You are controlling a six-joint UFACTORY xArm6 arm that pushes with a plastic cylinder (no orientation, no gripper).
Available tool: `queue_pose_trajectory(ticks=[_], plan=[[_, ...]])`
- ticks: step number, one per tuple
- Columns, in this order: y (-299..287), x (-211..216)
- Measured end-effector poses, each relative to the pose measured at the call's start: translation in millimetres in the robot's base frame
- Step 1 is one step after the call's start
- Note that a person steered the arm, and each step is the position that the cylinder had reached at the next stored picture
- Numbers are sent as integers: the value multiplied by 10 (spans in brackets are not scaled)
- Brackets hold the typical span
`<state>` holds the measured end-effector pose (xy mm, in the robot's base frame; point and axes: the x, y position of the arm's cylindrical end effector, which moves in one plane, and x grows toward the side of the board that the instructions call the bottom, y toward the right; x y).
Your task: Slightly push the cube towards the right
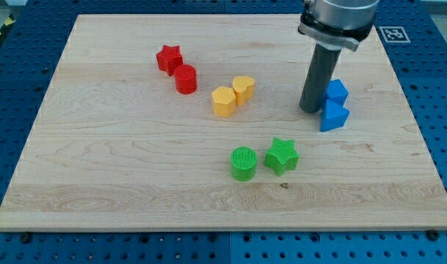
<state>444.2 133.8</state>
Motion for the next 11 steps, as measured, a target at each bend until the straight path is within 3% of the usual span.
queue_pose_trajectory(ticks=[3, 5, 8, 11], plan=[[397, 99], [-61, 265], [-63, -245], [171, -366]])
